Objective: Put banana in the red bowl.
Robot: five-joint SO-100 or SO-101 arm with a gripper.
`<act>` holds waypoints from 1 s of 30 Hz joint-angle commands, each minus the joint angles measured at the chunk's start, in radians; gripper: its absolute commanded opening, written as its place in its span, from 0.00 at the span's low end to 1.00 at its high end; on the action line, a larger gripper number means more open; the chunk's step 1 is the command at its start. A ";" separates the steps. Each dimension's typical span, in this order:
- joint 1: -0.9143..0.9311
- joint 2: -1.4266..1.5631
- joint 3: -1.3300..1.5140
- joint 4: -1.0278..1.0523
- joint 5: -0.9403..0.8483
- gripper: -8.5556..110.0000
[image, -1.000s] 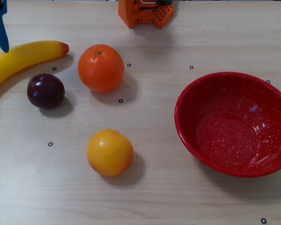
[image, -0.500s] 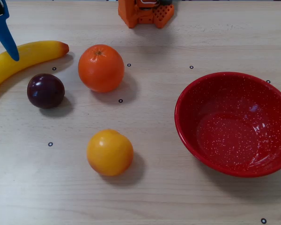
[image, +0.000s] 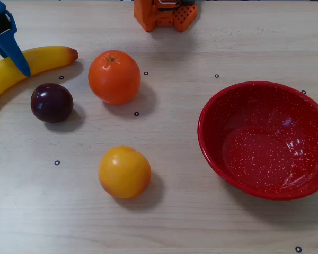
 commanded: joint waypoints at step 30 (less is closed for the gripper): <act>-0.081 0.018 -0.104 -0.018 0.049 0.32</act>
